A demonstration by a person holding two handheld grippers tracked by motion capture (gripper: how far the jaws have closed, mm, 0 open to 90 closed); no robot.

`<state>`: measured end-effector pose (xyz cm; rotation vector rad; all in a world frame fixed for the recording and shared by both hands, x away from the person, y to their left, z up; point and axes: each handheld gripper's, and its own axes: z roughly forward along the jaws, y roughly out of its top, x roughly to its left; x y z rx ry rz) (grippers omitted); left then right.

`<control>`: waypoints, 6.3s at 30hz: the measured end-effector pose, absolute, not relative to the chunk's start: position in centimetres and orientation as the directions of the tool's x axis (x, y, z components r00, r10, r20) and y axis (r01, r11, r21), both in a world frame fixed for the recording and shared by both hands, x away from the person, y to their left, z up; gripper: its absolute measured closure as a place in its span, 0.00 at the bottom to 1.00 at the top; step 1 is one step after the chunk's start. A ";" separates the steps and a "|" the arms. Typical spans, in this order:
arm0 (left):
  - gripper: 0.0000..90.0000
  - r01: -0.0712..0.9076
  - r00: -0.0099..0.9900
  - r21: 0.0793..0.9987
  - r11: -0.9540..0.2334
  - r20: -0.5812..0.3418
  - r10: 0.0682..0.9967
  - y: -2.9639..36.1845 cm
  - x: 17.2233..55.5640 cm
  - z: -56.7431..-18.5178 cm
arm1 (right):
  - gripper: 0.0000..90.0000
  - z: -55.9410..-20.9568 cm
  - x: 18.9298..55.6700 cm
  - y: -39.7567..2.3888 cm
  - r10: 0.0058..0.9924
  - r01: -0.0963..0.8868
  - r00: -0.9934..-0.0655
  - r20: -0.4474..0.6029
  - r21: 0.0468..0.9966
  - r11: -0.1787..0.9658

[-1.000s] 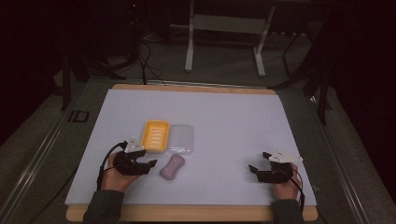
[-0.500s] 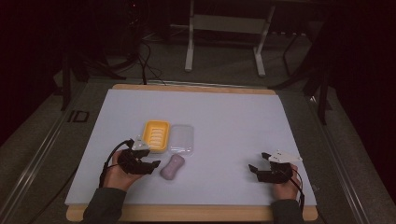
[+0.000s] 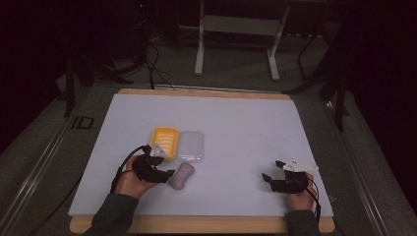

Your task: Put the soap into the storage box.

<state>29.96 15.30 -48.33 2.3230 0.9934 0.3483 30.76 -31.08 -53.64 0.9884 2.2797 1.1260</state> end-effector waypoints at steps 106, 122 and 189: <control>0.35 0.722 0.688 0.163 -0.672 -0.068 0.723 7.5 34.4 -49.6 | 0.23 -53.7 30.7 -31.0 0.742 0.406 -0.668 -0.060 0.806 0.431; 0.54 0.653 0.754 0.145 -0.743 -0.033 0.656 7.1 34.2 -49.8 | 0.23 -53.7 30.7 -31.0 0.740 0.403 -0.670 -0.063 0.806 0.434; 0.56 0.640 0.759 0.184 -0.746 -0.002 0.651 9.1 34.4 -47.0 | 0.23 -53.7 30.6 -30.9 0.737 0.399 -0.672 -0.074 0.802 0.444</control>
